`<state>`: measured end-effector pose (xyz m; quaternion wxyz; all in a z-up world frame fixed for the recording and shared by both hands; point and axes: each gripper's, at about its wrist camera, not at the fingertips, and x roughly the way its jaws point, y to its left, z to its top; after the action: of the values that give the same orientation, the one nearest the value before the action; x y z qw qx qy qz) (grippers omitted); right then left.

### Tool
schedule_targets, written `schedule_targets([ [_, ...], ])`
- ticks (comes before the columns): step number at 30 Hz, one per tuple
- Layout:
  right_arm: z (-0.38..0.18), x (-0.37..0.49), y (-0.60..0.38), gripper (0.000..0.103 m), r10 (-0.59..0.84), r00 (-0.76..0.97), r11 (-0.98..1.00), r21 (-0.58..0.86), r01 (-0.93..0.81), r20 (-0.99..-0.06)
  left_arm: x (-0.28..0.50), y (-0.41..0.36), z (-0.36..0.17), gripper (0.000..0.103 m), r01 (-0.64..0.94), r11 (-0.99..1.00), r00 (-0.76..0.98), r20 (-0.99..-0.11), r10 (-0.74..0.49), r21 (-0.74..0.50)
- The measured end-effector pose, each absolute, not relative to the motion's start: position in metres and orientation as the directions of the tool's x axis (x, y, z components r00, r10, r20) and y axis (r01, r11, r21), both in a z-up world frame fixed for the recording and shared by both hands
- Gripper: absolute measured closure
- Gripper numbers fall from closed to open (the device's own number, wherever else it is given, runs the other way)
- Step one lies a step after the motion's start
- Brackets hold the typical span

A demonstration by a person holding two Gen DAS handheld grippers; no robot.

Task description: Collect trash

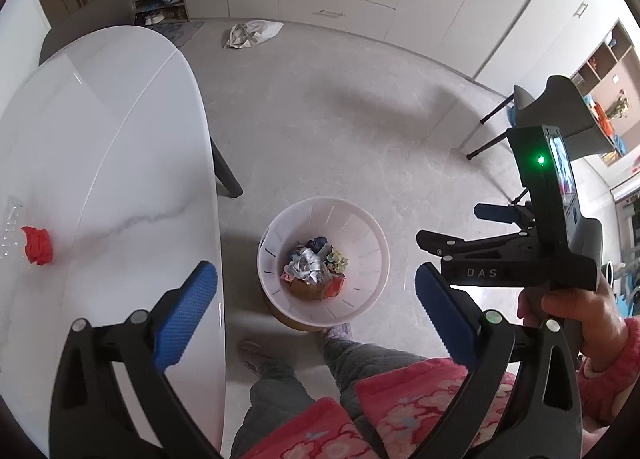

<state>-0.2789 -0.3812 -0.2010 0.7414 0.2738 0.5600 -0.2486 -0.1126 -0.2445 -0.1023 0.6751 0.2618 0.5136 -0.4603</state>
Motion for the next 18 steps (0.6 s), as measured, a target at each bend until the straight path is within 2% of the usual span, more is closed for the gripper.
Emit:
schedule_targets([
  [18,-0.199,-0.264,-0.376,0.003,-0.051,0.242,0.745,0.125,0.656,-0.969,-0.103,-0.235,-0.099,0.008,0.867,0.482,0.063,-0.934,-0.352,-0.124],
])
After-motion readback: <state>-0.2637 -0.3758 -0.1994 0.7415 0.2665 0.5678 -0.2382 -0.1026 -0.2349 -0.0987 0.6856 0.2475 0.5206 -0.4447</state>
